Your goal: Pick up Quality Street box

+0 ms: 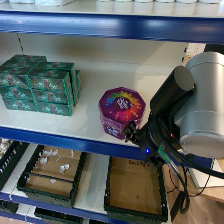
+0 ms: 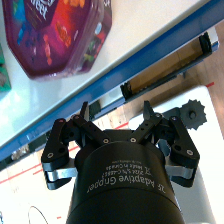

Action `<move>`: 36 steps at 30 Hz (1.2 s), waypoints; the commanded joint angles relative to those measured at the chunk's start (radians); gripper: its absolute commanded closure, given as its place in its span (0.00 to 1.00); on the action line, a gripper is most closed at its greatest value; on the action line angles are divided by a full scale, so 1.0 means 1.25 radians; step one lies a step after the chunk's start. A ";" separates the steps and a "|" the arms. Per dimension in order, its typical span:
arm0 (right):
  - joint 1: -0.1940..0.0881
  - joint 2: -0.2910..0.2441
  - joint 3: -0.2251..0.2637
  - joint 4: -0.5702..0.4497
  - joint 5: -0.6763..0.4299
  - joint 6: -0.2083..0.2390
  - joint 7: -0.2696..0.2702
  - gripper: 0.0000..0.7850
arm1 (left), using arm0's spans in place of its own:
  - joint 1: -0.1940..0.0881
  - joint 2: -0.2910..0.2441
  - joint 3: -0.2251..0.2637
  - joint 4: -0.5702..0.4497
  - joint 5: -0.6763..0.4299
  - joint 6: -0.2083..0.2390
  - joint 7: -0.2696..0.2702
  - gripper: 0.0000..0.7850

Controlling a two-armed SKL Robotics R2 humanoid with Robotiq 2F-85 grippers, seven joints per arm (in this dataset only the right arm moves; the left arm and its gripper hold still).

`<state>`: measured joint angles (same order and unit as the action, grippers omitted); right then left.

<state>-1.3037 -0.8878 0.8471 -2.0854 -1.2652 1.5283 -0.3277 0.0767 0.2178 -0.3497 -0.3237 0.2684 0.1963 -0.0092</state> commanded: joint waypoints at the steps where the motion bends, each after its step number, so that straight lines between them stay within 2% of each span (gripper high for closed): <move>1: 0.000 0.005 -0.001 0.010 0.012 0.000 -0.007 0.00 | 0.000 0.000 0.000 0.000 0.000 0.000 0.000 1.00; 11: -0.001 0.022 -0.001 0.026 0.067 0.000 -0.039 0.00 | 0.000 0.000 0.000 0.000 0.000 0.000 0.000 1.00; 36: -0.011 0.066 0.007 0.097 0.128 0.000 -0.099 0.00 | 0.000 0.000 0.000 0.000 0.000 0.000 0.000 1.00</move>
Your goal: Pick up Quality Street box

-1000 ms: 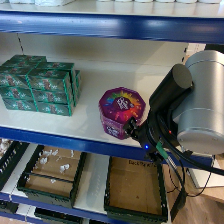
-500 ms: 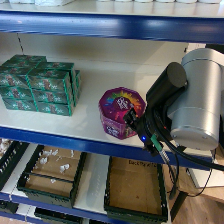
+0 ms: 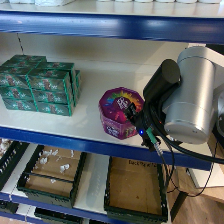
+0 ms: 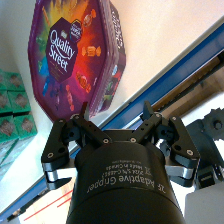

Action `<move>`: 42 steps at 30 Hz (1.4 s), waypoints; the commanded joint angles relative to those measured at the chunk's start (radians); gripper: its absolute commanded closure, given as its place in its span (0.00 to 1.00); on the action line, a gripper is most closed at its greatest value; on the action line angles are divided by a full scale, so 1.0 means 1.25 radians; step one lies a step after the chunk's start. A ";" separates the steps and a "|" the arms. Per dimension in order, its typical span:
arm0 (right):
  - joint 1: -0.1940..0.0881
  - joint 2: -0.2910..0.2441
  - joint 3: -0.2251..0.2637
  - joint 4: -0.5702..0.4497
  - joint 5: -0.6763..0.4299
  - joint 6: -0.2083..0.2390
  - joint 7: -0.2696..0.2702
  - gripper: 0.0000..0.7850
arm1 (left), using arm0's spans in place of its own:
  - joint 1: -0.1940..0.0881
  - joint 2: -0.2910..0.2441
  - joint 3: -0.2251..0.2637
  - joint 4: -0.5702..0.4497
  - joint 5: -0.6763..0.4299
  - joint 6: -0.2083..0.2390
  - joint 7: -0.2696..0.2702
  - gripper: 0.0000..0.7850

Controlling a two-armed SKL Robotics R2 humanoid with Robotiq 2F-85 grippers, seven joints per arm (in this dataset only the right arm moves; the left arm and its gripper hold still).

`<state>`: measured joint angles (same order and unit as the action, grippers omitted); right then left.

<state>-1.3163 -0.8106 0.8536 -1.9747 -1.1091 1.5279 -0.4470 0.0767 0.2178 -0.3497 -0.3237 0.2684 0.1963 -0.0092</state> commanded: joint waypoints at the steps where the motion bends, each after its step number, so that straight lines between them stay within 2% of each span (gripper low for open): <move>1: -0.001 0.006 0.002 0.013 0.004 0.000 -0.006 0.00 | 0.000 0.000 0.000 0.000 0.000 0.000 0.000 1.00; 10: -0.003 0.021 0.009 0.046 0.005 -0.002 -0.022 0.00 | 0.000 0.000 0.000 0.000 0.000 0.000 0.000 1.00; 19: -0.005 0.045 0.016 0.116 0.004 -0.014 -0.035 0.00 | 0.000 0.000 0.000 0.000 0.000 0.000 0.000 1.00; 26: -0.006 0.054 0.020 0.133 0.004 -0.018 -0.041 0.00 | 0.000 0.000 0.000 0.000 0.000 0.000 0.000 1.00; 35: -0.006 0.066 0.025 0.160 -0.009 -0.021 -0.055 0.08 | 0.000 0.000 0.000 0.000 0.000 0.000 0.000 1.00; 39: -0.005 0.072 0.026 0.175 -0.017 -0.025 -0.057 0.16 | 0.000 0.000 0.000 0.000 0.000 0.000 0.000 1.00; 42: -0.005 0.075 0.026 0.184 -0.017 -0.028 -0.059 0.29 | 0.000 0.000 0.000 0.000 0.000 0.000 0.000 1.00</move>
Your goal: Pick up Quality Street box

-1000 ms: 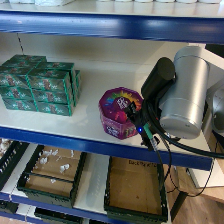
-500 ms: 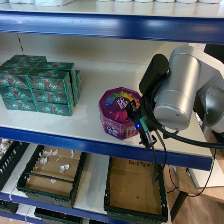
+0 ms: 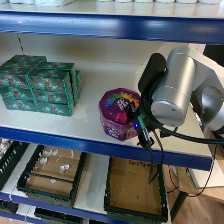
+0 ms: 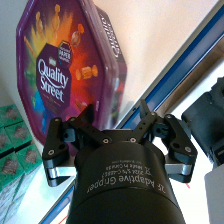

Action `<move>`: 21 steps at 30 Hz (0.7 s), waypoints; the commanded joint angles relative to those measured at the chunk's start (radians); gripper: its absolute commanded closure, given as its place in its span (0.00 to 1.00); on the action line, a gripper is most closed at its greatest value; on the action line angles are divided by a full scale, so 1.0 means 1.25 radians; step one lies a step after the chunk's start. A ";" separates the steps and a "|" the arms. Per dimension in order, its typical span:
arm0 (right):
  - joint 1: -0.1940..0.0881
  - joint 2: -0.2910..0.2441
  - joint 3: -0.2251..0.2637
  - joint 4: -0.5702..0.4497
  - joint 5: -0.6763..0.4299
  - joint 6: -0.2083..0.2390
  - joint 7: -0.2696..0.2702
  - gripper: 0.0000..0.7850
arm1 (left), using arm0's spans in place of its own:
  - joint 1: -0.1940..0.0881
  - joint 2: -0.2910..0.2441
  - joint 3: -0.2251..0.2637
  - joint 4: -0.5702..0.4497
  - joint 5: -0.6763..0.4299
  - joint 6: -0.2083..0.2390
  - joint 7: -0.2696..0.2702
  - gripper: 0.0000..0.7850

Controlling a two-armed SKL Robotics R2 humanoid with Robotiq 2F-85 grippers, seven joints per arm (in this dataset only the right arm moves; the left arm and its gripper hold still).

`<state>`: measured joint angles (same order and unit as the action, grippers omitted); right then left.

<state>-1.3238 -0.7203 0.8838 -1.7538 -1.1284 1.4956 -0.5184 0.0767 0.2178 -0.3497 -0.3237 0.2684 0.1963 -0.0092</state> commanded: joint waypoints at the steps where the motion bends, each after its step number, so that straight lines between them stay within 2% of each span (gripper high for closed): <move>1: 0.002 0.003 0.002 0.013 -0.002 -0.005 -0.003 0.32 | 0.000 0.000 0.000 0.000 0.000 0.000 0.000 1.00; 3: 0.003 0.004 0.003 0.020 -0.002 -0.008 -0.004 0.40 | 0.000 0.000 0.000 0.000 0.000 0.000 0.000 1.00; 6: 0.005 0.005 0.005 0.033 -0.002 -0.012 -0.005 0.47 | 0.000 0.000 0.000 0.000 0.000 0.000 0.000 1.00; 9: 0.005 0.007 0.006 0.042 -0.002 -0.012 -0.005 0.62 | 0.000 0.000 0.000 0.000 0.000 0.000 0.000 1.00; 10: 0.006 0.007 0.007 0.044 -0.002 -0.012 -0.005 0.72 | 0.000 0.000 0.000 0.000 0.000 0.000 0.000 1.00; 15: 0.006 0.007 0.009 0.054 -0.002 -0.012 -0.005 0.98 | 0.000 0.000 0.000 0.000 0.000 0.000 0.000 1.00; 21: 0.007 0.004 0.011 0.057 -0.002 -0.012 -0.005 0.99 | 0.000 0.000 0.000 0.000 0.000 0.000 0.000 1.00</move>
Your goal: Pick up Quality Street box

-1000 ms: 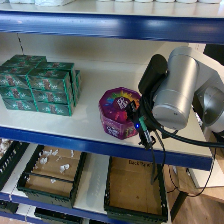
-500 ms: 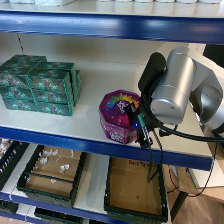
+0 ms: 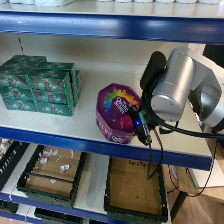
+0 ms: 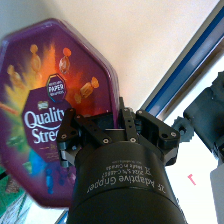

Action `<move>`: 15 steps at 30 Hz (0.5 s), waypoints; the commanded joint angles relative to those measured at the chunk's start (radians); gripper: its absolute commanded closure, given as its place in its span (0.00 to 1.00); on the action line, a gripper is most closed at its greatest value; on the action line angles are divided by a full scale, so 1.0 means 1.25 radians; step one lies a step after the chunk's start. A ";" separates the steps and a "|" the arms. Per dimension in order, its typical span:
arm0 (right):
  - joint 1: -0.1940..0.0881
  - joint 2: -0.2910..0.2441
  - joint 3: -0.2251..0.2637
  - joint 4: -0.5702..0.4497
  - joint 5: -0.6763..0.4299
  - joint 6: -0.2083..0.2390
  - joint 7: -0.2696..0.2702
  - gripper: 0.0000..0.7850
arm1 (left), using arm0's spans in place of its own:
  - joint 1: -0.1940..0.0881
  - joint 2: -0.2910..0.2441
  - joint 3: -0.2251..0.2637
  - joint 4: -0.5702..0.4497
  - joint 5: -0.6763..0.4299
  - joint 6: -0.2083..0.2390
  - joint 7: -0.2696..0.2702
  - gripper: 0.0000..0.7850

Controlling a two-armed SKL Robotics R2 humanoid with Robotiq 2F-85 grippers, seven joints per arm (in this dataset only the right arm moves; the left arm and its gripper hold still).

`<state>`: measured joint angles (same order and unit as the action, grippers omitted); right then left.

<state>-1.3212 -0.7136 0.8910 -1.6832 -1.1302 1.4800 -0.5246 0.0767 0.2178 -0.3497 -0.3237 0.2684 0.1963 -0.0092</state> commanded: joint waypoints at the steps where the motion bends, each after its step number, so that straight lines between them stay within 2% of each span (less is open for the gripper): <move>1: 0.005 -0.002 0.005 0.000 0.000 0.000 0.000 0.99 | 0.000 0.000 0.000 0.000 0.000 0.000 0.000 1.00; 15: 0.003 -0.014 -0.007 -0.011 -0.009 0.001 0.003 1.00 | 0.000 0.000 0.000 0.000 0.000 0.000 0.000 1.00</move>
<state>-1.3175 -0.7288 0.8851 -1.6950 -1.1367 1.4821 -0.5224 0.0767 0.2178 -0.3497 -0.3237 0.2684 0.1963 -0.0092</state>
